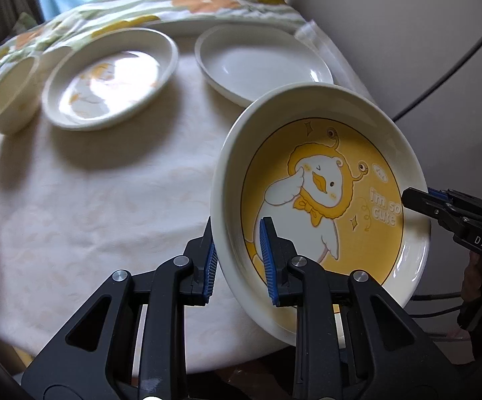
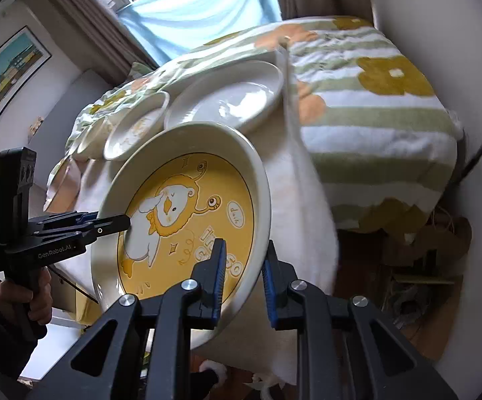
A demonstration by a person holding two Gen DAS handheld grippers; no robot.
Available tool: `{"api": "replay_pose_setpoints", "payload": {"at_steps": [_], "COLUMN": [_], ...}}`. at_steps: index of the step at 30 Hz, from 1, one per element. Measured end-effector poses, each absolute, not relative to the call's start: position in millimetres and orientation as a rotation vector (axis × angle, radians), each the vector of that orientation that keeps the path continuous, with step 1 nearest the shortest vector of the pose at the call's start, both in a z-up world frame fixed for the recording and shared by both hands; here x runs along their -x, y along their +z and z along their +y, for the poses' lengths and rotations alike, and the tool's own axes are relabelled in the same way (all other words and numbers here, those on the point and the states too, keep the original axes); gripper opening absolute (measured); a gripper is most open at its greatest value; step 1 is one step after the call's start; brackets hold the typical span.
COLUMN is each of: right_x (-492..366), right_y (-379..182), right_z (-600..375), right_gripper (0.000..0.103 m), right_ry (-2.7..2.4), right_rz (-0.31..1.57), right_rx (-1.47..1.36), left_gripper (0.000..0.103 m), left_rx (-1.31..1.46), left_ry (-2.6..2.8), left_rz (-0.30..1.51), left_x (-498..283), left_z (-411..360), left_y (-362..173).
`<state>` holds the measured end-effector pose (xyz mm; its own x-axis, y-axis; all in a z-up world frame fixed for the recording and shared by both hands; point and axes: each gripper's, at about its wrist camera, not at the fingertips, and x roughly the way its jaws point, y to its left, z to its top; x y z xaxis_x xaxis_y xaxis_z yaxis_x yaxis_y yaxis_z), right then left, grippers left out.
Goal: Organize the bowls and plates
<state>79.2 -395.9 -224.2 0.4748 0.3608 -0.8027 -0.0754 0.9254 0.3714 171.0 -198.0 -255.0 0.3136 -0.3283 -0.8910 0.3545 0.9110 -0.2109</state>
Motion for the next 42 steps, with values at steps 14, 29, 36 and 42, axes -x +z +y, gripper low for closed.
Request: {"api": "replay_pose_setpoints", "payload": {"at_steps": [14,29,36,42], "right_x": [-104,-135,-142,-144], "right_y": [-185,-232,-257,-266], "right_z": [-266,-129,-106,-105], "right_gripper": [0.019,0.019,0.019,0.019], "right_ry": [0.388,0.446,0.438,0.447], "right_rz": [1.038,1.143,1.173,1.174], "right_rx": [-0.287,-0.264,-0.251,-0.258], "left_gripper": [0.021,0.021,0.021,0.021], "left_rx": [0.03,0.092,0.11,0.117], "left_ry": [-0.324,-0.253,-0.237,-0.245], "left_rz": [1.117,1.237,1.254,1.243], "left_x": [-167,-168,-176,-176], "left_z": [-41,102,124,131], "left_y": [-201,-262,-291,-298]}}
